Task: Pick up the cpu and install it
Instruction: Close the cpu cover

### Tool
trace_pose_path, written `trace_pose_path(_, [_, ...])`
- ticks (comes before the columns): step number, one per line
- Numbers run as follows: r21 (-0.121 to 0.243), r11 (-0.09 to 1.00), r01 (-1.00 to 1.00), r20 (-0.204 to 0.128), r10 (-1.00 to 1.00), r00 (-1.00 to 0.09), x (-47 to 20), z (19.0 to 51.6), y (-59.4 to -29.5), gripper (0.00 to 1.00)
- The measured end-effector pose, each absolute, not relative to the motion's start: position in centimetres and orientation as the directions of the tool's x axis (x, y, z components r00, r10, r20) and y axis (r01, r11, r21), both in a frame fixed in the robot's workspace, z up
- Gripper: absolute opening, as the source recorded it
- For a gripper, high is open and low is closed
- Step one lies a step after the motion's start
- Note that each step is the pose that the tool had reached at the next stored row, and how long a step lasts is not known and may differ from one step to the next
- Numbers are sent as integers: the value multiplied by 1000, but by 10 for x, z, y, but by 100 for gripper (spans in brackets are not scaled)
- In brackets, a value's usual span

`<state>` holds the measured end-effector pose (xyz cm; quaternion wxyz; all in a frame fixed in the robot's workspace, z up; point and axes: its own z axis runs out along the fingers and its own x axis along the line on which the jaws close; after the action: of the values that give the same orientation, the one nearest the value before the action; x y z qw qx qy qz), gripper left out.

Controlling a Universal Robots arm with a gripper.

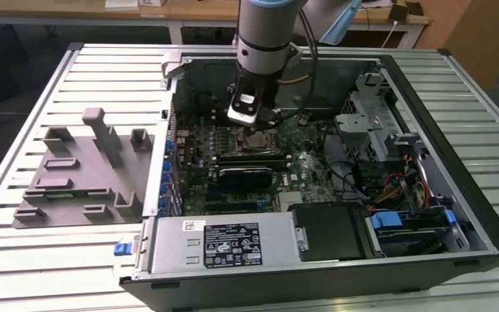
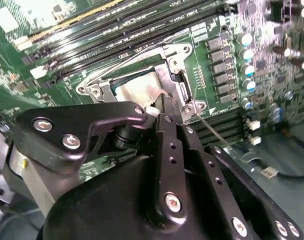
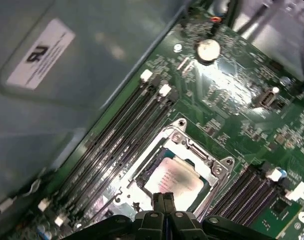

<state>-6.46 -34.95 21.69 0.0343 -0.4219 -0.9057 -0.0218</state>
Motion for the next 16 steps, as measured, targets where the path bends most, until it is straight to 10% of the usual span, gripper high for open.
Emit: trace_pose_path(16, [28,823,567,54,565,-823,-65,214,-349,11])
